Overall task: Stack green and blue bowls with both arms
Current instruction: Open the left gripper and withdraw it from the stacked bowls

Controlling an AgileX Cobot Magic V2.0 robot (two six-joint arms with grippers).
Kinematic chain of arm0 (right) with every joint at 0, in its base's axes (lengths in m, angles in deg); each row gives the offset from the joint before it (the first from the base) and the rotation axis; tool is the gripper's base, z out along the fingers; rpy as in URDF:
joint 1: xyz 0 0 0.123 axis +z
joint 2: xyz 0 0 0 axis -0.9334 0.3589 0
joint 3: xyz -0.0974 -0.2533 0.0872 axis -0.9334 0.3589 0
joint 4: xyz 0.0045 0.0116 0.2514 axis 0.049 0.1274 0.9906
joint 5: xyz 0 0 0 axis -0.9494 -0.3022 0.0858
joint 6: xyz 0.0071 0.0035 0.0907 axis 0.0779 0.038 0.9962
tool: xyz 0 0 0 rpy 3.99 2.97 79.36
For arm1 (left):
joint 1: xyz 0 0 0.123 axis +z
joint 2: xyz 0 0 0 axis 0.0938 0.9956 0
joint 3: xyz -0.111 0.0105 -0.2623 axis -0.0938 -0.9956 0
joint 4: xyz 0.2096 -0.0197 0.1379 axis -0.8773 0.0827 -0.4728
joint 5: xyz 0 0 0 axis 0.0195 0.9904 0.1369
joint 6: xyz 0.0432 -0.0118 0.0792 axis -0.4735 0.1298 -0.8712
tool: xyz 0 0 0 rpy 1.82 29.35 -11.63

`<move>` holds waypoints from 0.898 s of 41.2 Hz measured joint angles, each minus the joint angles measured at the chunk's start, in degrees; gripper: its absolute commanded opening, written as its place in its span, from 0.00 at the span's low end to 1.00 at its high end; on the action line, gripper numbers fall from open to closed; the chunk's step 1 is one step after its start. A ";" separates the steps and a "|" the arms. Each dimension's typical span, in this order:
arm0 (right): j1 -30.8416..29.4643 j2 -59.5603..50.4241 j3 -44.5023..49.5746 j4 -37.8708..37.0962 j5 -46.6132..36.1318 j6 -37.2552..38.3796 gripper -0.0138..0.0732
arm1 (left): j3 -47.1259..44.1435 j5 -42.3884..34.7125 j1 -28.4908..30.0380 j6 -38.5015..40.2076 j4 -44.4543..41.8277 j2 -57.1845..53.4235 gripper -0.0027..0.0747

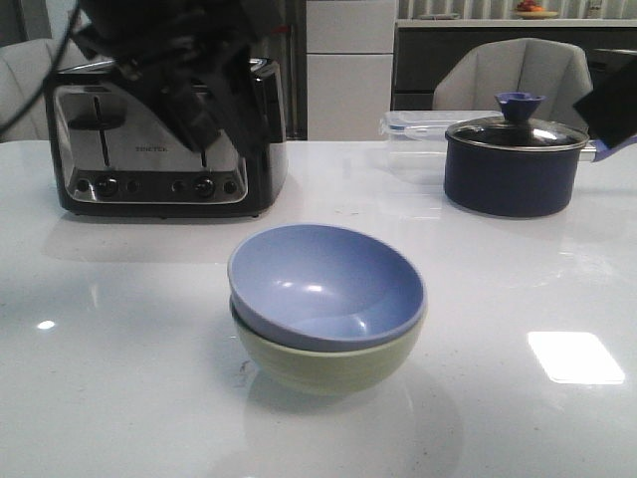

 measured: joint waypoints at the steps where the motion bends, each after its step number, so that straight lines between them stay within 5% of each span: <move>1: 0.00 0.00 0.00 0.00 0.00 0.00 0.66 | -1.22 0.01 0.00 0.00 -0.31 -2.06 0.55; 24: -1.14 -0.95 0.03 -0.33 1.32 0.46 0.66 | -26.39 0.86 0.00 1.44 -7.41 -37.58 0.55; 37: -3.26 -14.23 7.74 -0.56 2.12 1.70 0.66 | -33.89 -1.99 0.00 10.12 -16.85 -49.75 0.55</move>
